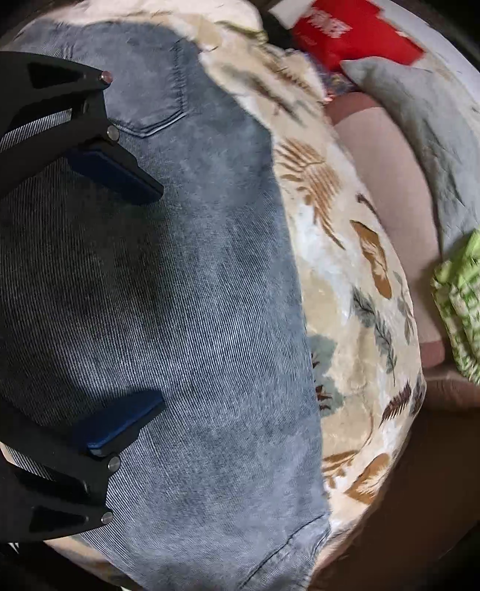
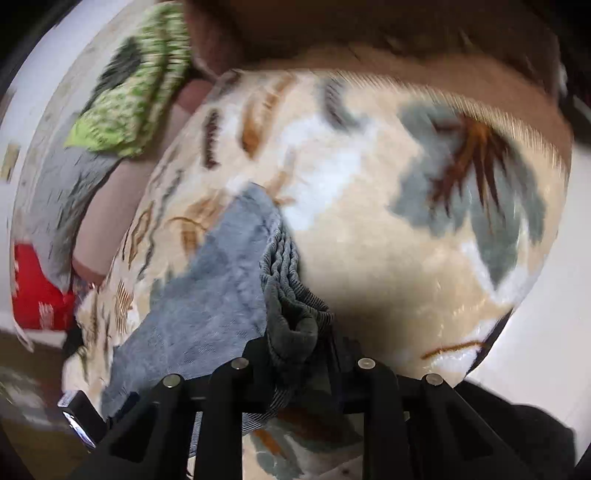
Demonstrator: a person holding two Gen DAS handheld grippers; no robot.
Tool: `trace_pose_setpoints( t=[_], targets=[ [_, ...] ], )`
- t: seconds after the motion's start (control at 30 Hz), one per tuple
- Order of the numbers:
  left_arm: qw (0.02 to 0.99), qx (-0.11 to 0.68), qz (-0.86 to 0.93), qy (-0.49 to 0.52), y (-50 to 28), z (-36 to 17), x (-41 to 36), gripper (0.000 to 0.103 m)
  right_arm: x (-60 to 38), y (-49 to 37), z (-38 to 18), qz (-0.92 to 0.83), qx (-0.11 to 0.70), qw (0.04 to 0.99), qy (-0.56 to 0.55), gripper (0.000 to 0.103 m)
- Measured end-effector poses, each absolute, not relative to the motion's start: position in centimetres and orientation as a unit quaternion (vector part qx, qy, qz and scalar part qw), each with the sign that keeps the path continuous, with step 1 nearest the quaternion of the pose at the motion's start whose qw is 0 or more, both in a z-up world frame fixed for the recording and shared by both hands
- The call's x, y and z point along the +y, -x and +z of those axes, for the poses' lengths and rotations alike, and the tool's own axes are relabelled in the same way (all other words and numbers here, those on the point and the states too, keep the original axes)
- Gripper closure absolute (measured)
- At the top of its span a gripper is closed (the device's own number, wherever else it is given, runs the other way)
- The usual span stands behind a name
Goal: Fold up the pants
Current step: 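Grasp the leg hem with the right tool while the left tool holds the waistband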
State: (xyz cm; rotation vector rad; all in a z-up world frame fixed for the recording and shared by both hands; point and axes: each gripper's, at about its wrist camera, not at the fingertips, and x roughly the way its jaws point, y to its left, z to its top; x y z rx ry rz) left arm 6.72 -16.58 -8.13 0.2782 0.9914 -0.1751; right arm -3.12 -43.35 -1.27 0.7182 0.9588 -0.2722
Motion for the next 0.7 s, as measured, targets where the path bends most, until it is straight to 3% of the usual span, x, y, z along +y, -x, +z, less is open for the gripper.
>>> trace_pose_setpoints(
  t=[0.3,0.4,0.5,0.53,0.57,0.6,0.63,0.7],
  targets=[
    [0.877,0.47,-0.09,0.042,-6.1,-4.0,-8.2,0.008,-28.7,0.8,7.6,-0.004,0.393,0.906,-0.154,0.079],
    [0.893,0.437,-0.049,0.097,-4.0,-1.6,-1.9,0.008,-21.9,1.0,7.1,0.058,0.392,0.912,-0.104,0.079],
    [0.902,0.413,0.002,0.125,-2.1,-0.2,3.5,0.008,-15.8,0.9,3.0,0.115,0.424,0.896,-0.063,0.076],
    [0.902,0.411,0.015,0.132,-1.6,0.0,4.8,0.008,-14.2,0.4,0.5,0.134,0.454,0.879,-0.053,0.071],
    [0.902,0.41,0.023,0.136,-1.2,0.3,5.6,0.008,-13.0,0.0,-2.1,0.154,0.484,0.86,-0.051,0.058],
    [0.902,0.41,0.026,0.136,-1.1,0.6,6.0,0.008,-12.6,-0.1,-3.5,0.159,0.503,0.848,-0.056,0.05],
    [0.903,0.408,0.025,0.132,-1.0,0.9,6.1,0.008,-12.6,0.4,-3.9,0.161,0.49,0.854,-0.064,0.05],
    [0.909,0.398,0.018,0.124,-0.8,1.6,5.4,0.008,-13.7,1.4,-2.9,0.18,0.468,0.861,-0.09,0.038]
  ],
)
